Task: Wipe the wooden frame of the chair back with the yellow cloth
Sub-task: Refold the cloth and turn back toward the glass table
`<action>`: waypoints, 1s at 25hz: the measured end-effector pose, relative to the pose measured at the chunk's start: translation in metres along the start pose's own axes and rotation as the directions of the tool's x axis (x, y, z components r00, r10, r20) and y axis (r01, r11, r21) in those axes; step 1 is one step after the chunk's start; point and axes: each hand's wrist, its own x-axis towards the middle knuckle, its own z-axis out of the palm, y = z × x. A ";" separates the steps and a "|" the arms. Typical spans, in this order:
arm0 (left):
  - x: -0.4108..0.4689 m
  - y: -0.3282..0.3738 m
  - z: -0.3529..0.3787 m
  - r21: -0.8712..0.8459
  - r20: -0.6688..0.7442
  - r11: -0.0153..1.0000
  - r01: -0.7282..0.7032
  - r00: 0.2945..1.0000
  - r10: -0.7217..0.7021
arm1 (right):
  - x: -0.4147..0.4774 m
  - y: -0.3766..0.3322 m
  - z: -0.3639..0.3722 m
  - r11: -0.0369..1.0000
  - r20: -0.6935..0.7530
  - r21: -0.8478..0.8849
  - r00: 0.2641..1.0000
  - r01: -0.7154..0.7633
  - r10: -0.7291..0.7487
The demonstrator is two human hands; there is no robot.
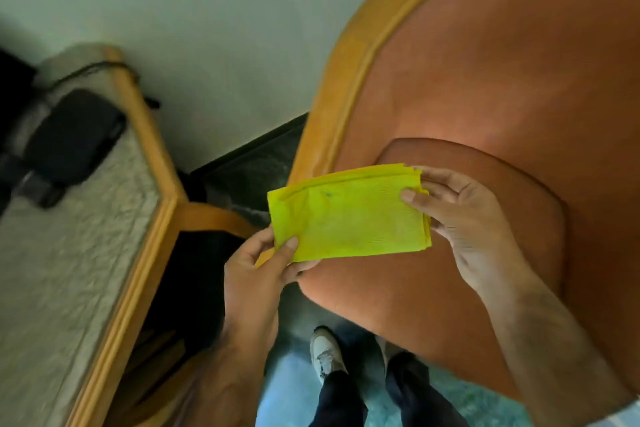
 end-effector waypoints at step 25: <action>-0.215 -0.357 -0.362 -0.392 -0.861 0.881 0.265 0.232 -0.453 | -0.193 0.407 0.297 0.291 0.648 -0.716 0.448 0.635 0.616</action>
